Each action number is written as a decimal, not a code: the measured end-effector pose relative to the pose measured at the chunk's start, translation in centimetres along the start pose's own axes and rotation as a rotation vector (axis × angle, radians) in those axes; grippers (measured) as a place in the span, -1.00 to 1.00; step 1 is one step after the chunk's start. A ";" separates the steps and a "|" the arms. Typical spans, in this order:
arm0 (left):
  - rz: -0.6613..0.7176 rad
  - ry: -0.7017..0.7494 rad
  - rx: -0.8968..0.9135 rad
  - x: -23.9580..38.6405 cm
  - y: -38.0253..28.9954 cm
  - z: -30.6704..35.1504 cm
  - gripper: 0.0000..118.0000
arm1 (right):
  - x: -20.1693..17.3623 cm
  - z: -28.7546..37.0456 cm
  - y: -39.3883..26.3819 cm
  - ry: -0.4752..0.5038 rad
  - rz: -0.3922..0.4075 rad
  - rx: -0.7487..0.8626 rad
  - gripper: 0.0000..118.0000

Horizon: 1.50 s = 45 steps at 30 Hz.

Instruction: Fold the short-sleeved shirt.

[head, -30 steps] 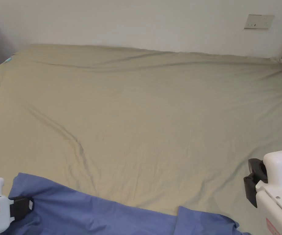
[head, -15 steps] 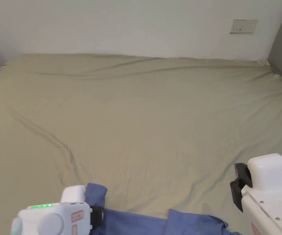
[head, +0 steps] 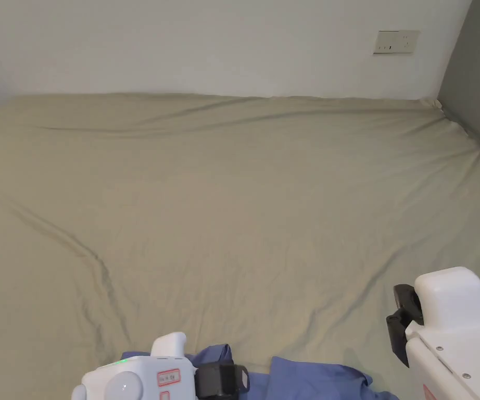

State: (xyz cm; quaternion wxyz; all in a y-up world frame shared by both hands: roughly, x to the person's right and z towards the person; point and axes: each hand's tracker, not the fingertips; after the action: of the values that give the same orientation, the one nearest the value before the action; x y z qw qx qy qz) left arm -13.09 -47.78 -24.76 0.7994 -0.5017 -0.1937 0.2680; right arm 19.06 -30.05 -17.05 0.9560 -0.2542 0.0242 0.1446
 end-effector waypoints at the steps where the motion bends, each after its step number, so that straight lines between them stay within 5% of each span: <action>1: 0.003 -0.010 0.026 -0.2 0.3 1.0 0.78 | 0.0 0.0 0.1 0.000 0.001 0.001 -0.97; 2: 0.000 -0.006 0.076 -0.5 0.6 2.3 0.59 | -0.1 -0.1 0.1 0.001 0.001 0.002 -0.97; 3: -0.020 0.022 0.128 -0.6 0.9 3.6 0.09 | -0.1 -0.1 0.2 0.002 0.000 0.004 -0.97; 5: -0.104 0.127 0.202 -0.9 1.1 5.6 -0.09 | -0.1 -0.1 0.3 0.005 -0.002 0.008 -0.97; 7: -0.216 0.277 0.245 -1.4 0.8 6.4 -0.88 | -0.3 -0.1 0.4 0.006 -0.003 0.011 -0.97; 8: -0.268 0.323 0.262 -1.5 0.4 6.5 -1.00 | -0.4 -0.1 0.4 0.008 -0.003 0.013 -0.97; 18: -0.588 0.456 -0.027 0.2 -6.0 -3.5 -1.00 | -1.0 0.3 0.4 0.023 0.010 0.009 -0.97; 21: -0.763 0.594 0.038 2.4 -7.8 -4.9 -1.00 | -0.8 0.7 0.3 0.020 0.013 0.008 -0.97; 23: -0.831 0.548 0.030 3.3 -8.2 -5.1 -1.00 | -0.6 0.6 0.1 0.021 0.004 0.003 -0.97; 28: -0.749 0.341 -0.016 4.8 -8.6 -5.6 -1.00 | -0.7 0.0 -0.2 0.030 -0.010 -0.020 -0.97; 34: -0.399 -0.017 0.054 3.1 -5.5 -0.2 -1.00 | -1.0 0.0 0.2 0.037 0.003 -0.013 -0.97; 35: -0.354 -0.040 0.073 2.1 -4.6 1.1 -0.98 | -1.0 -0.1 0.4 0.036 0.004 -0.011 -0.97; 38: -0.210 -0.111 0.105 -1.9 -2.1 4.7 -0.52 | -1.2 -0.2 0.6 0.039 0.007 -0.008 -0.97; 42: -0.061 -0.029 0.149 -8.8 0.1 7.7 1.00 | -1.6 -0.3 0.8 0.045 0.013 -0.008 -0.97; 45: 0.057 0.015 0.147 -13.7 0.9 8.5 0.96 | -1.9 -0.4 0.7 0.049 0.017 -0.013 -0.97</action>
State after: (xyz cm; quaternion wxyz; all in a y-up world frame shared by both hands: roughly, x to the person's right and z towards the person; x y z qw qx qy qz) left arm -28.89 -50.05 -22.54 0.8274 -0.4491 -0.1532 0.3004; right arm 17.00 -30.20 -17.54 0.9522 -0.2635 0.0488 0.1468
